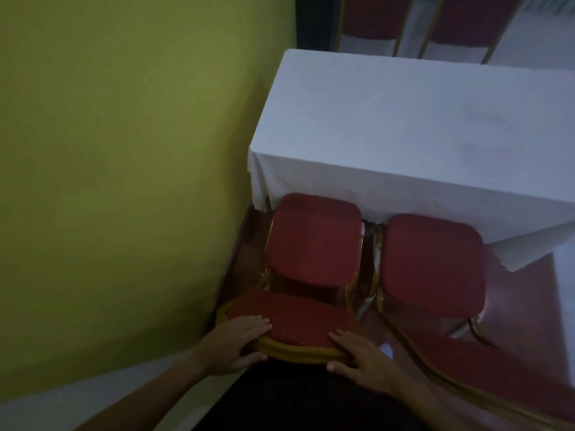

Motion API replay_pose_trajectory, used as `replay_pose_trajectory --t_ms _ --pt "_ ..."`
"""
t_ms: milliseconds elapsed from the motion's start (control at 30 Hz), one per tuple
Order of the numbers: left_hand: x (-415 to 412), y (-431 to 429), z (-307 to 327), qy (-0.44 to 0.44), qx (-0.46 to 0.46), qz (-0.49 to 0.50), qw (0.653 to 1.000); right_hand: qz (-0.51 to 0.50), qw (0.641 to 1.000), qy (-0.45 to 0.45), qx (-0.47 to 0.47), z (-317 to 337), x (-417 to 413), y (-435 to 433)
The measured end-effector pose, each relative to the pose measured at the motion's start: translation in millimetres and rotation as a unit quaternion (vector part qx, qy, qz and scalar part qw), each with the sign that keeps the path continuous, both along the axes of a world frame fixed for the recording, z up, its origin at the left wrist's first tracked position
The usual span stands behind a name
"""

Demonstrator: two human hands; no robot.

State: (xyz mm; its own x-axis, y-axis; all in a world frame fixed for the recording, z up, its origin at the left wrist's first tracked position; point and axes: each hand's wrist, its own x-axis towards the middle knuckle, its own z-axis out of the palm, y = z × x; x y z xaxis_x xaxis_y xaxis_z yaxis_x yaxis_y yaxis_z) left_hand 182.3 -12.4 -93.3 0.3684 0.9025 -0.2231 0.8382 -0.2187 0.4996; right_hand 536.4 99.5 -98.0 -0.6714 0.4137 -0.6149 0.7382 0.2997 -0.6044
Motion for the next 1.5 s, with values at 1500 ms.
replay_pose_trajectory --t_ms 1500 --pt "-28 9 -25 -0.012 0.05 -0.011 0.999 -0.058 0.942 0.081 0.321 -9 -9 -38"
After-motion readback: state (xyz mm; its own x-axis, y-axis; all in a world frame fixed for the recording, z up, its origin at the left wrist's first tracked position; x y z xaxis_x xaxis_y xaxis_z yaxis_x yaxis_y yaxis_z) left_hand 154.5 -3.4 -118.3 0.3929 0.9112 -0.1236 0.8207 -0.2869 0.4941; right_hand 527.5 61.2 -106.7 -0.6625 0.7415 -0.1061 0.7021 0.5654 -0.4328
